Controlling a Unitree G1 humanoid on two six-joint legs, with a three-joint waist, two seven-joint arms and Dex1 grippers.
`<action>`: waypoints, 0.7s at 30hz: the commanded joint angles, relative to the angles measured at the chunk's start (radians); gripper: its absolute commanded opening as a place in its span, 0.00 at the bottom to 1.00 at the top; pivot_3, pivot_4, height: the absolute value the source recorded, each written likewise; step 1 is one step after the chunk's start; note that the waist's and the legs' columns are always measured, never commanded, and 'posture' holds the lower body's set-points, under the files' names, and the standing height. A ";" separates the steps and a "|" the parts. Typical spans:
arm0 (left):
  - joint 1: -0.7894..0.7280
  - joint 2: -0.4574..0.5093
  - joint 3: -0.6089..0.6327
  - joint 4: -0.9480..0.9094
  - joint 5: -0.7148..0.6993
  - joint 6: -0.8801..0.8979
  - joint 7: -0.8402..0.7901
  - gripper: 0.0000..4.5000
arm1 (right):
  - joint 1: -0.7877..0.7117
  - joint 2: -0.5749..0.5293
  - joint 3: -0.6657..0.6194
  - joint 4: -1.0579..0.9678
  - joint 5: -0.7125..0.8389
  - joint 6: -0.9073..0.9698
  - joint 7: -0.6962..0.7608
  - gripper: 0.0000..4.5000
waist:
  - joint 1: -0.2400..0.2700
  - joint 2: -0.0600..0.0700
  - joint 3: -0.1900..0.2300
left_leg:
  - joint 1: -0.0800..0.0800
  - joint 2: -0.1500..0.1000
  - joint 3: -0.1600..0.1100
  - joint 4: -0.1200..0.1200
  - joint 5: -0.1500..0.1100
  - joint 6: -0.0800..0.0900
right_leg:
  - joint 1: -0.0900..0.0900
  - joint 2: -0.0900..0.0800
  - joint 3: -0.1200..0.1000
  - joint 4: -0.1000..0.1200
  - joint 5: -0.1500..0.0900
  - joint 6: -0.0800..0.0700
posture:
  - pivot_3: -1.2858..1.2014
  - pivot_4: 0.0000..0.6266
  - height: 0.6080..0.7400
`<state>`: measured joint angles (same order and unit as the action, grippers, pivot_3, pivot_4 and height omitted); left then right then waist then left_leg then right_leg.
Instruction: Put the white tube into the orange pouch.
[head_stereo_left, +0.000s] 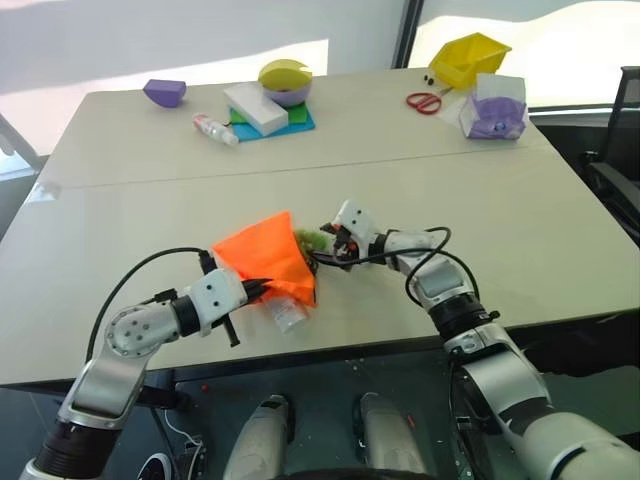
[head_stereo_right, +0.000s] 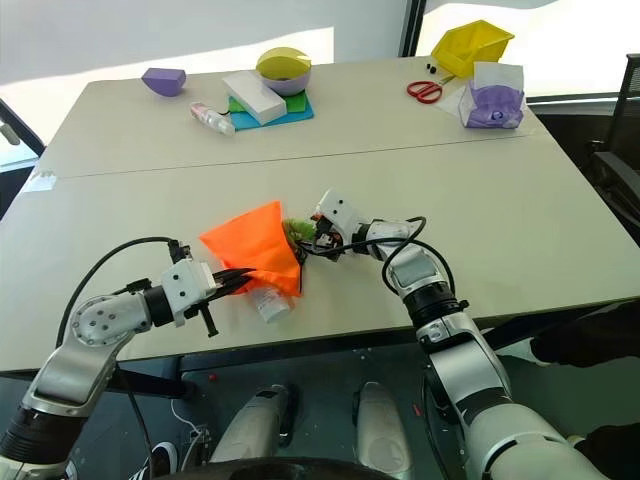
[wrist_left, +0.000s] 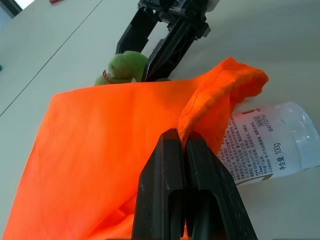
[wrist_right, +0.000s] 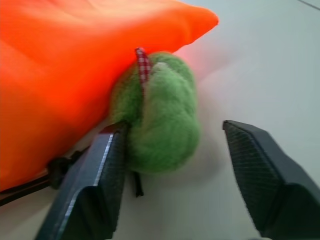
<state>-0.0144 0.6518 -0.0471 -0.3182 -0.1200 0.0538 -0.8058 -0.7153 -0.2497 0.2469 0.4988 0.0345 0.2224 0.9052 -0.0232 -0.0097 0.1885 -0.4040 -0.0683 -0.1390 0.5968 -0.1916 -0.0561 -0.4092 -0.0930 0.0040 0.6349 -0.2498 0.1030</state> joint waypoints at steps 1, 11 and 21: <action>-0.012 0.003 0.008 -0.039 -0.011 -0.003 0.001 0.00 | 0.012 -0.009 0.018 -0.040 0.000 0.011 0.030 0.25 | 0.000 0.000 0.000 | 0.000 0.000 0.000 0.000 0.000 0.000 | 0.000 0.000 0.000 0.000 0.000 0.000 | 0.52 0.24 1.00; -0.016 -0.003 0.012 -0.035 -0.010 -0.003 0.010 0.00 | 0.101 -0.097 -0.165 -0.243 0.119 0.142 -0.036 0.01 | 0.009 0.000 0.000 | -0.002 -0.001 0.000 0.000 0.000 0.000 | 0.000 -0.001 0.000 -0.001 0.000 0.000 | 0.52 0.24 1.00; -0.043 -0.023 0.014 -0.023 -0.025 0.014 0.014 0.00 | 0.325 -0.127 -0.303 -0.529 0.278 0.304 -0.124 0.01 | 0.005 0.000 0.000 | -0.002 0.000 0.001 0.000 0.000 0.000 | 0.000 -0.001 0.001 -0.002 -0.001 0.000 | 0.52 0.24 1.00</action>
<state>-0.0473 0.6265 -0.0463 -0.3215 -0.1305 0.0648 -0.7942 -0.3759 -0.3738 -0.0204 0.0398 0.2718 0.5153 0.7932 -0.0177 -0.0096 0.1885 -0.4061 -0.0683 -0.1379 0.5971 -0.1916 -0.0561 -0.4096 -0.0945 0.0050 0.6333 -0.2506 0.1020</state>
